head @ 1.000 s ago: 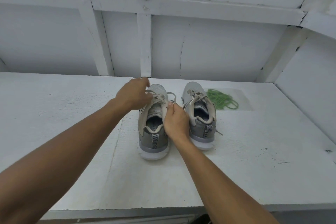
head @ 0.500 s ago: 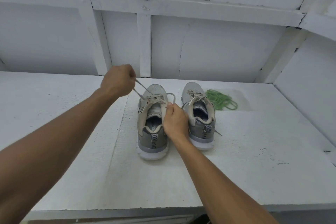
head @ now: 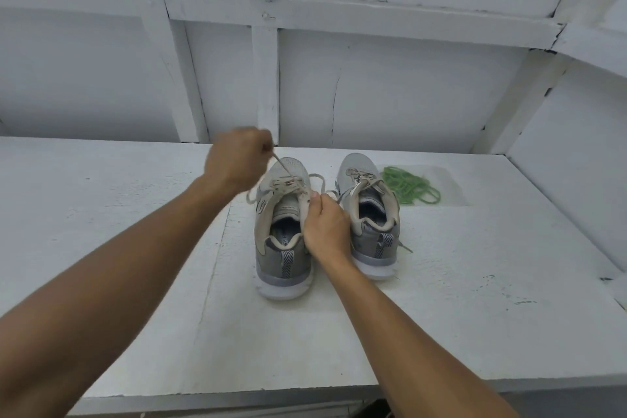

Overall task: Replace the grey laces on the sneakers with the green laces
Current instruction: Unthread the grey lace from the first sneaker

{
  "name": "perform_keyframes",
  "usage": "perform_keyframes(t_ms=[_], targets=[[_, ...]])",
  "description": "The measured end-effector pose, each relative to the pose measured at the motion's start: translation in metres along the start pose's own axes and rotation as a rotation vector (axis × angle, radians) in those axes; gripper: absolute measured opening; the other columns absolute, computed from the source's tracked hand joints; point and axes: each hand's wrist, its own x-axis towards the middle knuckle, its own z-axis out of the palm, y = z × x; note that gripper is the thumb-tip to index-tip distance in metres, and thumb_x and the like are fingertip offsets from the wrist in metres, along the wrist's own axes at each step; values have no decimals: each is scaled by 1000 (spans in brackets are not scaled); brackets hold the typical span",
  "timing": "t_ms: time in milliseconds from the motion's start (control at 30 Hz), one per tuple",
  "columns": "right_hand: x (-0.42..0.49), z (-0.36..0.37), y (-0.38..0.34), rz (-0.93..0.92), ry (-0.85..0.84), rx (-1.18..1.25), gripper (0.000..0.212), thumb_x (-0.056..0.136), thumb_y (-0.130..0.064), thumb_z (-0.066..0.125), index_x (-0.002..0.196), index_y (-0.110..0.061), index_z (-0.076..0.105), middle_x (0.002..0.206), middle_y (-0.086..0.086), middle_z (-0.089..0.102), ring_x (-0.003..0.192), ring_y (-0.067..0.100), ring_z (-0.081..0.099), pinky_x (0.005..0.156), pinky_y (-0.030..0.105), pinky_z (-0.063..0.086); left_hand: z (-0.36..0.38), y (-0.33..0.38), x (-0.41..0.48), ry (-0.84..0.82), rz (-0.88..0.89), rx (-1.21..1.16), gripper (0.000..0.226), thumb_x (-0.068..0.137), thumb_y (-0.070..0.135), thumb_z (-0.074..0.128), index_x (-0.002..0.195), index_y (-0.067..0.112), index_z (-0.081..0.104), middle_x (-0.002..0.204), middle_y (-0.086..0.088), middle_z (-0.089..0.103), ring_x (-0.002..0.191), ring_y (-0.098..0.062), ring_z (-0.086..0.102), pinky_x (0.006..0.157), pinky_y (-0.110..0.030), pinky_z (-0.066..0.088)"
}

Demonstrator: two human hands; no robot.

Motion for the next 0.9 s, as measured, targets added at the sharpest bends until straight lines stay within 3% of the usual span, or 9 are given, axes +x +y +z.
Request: perform_keyframes(t_ms=[67,133,200,267,367,600,700,900], targets=[[0,1,0,-3,3,-2,41,105,-32,33,96,-3,61,104,17,64,98,32,55,71,28,27,-8,-14,7,75,-96,55,12,90,19,62,96,13,70,97,-8,70,91,-32,62,79,-40,50],[0,1,0,-4,9,6,42,105,-33,33,95,-3,61,103,18,64,97,33,55,71,29,28,-7,-17,5,56,-82,100,19,90,20,62,107,15,68,108,-8,68,99,-31,60,84,-40,49],[0,1,-1,0,7,11,41,105,-32,33,95,-3,61,102,18,64,97,33,55,71,29,29,0,-7,-4,-58,22,2,38,89,24,66,126,19,59,130,-5,58,116,-28,54,96,-39,44],[0,0,-2,6,0,10,40,105,-31,34,96,-3,61,104,18,64,98,33,55,71,29,28,11,9,-15,-230,111,-113,44,89,31,66,131,23,55,136,0,54,123,-22,48,101,-37,39],[0,-1,-1,11,-7,13,38,105,-29,34,101,-3,62,108,19,64,102,34,54,71,29,28,29,24,-23,-305,193,-46,25,92,35,60,115,25,65,116,2,66,105,-17,55,87,-30,42],[0,1,0,3,11,-1,40,105,-31,34,97,-2,62,105,19,65,99,34,55,71,29,28,10,14,-11,-138,136,4,10,91,22,62,95,20,71,97,-1,67,94,-24,59,77,-33,47],[0,0,1,6,8,7,41,105,-32,34,98,-2,62,105,19,64,99,33,55,72,29,28,-2,-2,-1,-32,27,-63,7,91,17,63,93,15,69,94,-4,65,88,-26,59,73,-36,48],[0,1,0,-2,11,3,40,105,-31,34,99,-3,62,105,18,65,98,32,55,72,28,28,-8,-20,-6,-2,2,7,11,91,20,62,98,19,70,92,-3,68,85,-25,61,71,-35,51]])
